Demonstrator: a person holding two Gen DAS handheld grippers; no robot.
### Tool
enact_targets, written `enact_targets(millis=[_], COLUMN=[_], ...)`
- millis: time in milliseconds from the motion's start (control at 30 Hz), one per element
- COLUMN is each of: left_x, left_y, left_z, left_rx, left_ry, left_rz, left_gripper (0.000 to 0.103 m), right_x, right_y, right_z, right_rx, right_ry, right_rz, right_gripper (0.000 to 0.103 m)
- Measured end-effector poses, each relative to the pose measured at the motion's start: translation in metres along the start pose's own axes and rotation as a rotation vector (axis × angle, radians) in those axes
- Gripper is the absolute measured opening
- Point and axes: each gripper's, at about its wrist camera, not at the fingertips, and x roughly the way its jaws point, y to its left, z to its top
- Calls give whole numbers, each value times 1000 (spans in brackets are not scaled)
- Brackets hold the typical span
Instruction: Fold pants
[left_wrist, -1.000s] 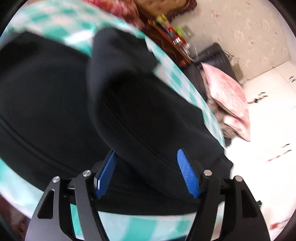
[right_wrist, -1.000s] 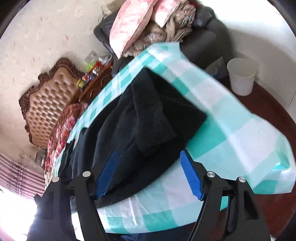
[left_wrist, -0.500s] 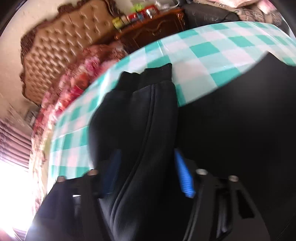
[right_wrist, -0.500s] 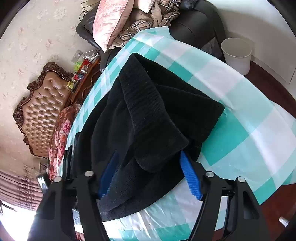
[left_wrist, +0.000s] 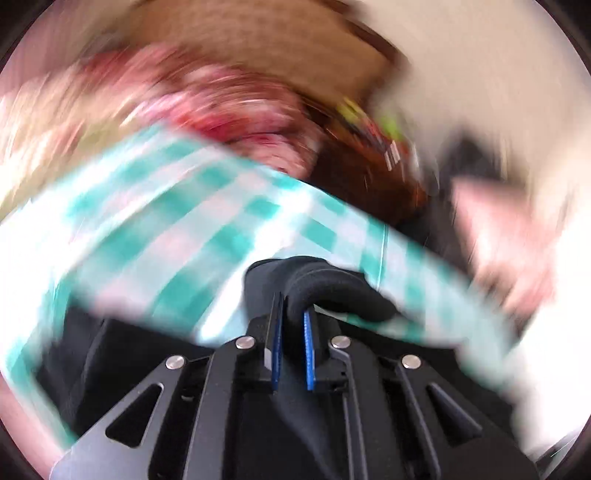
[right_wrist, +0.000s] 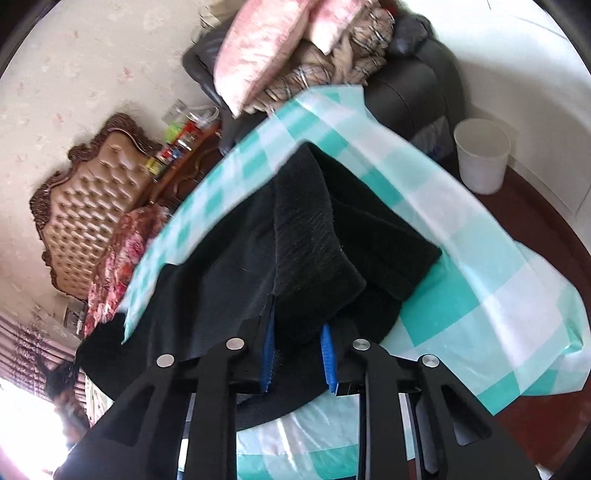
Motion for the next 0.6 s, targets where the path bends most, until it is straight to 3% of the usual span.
enact_targets(millis=[67,133,233,300,367,433,467,533,600], left_x=[-26,-29,-28,-29,-33,-45,-48,-47,-37], left_y=[65,124,165,171,150,114,98,60,20], left_z=[-32,-73,-100,-102,-95,-93,-94,-101,-119], left_rx=[-166,-322,-397,-376,-212,24,101,292,523], left_ry=[11,84,91,65,20,-73,-98,-118,-121], left_rz=[-6,-26,-4,-9,93,191,196,194,239], left_gripper=[7,6,10,35,41,59,66,66,66], right_x=[2,8,9,7,4,3,4,6,8], right_y=[-3,-6,-3,1,3,5,5,5,8], right_z=[0,1,0,0,0,-2,-2,-2,-2], right_rx=[3,17,15,13,12,8,8,9,3], right_ry=[3,17,14,8,4,1,2,5,6], right_rz=[-8,-27,-40,-46,-52,-62,-71,-84,-94], right_gripper=[21,21,21,21,21,21,21,21,21])
